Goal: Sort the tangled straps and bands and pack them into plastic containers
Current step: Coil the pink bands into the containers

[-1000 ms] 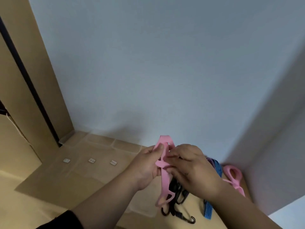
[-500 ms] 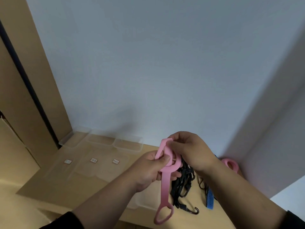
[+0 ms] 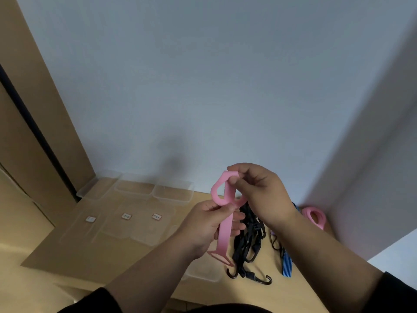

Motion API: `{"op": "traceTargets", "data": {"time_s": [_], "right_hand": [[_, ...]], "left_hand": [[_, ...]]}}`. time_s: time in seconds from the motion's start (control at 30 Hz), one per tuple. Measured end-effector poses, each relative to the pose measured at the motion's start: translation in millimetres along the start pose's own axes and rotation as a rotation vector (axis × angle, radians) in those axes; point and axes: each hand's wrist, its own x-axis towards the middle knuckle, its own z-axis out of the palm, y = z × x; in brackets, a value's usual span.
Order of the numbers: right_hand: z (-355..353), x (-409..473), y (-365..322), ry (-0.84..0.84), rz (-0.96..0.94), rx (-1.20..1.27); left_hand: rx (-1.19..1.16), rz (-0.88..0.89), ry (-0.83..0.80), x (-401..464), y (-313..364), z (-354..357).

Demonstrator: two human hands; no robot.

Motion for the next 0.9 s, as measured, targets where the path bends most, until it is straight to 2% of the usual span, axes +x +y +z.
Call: {"op": "traceTargets", "data": {"time_s": [0.07, 0.2, 0.27, 0.47, 0.73, 0.8, 0.9], "right_hand": [[-2.0, -2.3, 3.0, -0.04, -0.071, -0.063], [-7.3, -2.9, 4.4, -0.041, -0.16, -0.129], [-9.3, -0.2, 8.0, -0.029, -0.182, -0.171], [-17.2, 1.0, 28.2, -0.131, -0.287, -0.343], [-25.1, 0.0, 55.6, -0.284, -0.576, -0.57], [-25.6, -0.6, 57.6, -0.296, -0.617, -0.615], [-25.7, -1.7, 58.0, -0.341, -0.662, -0.652]], "left_hand": [[-0.024, -0.063, 0.015, 5.5, 1.4, 0.6], [0.121, -0.149, 0.042, 14.0, 2.0, -2.0], [0.118, -0.174, 0.026, 15.4, 1.2, -1.4], [-0.201, -0.229, -0.05, 28.9, 6.5, -2.8], [-0.515, -0.252, -0.378, 46.2, 18.5, -27.9], [-0.482, -0.253, -0.392, 46.3, 20.0, -25.5], [-0.268, -0.135, -0.249, 48.7, 16.0, -17.3]]}}
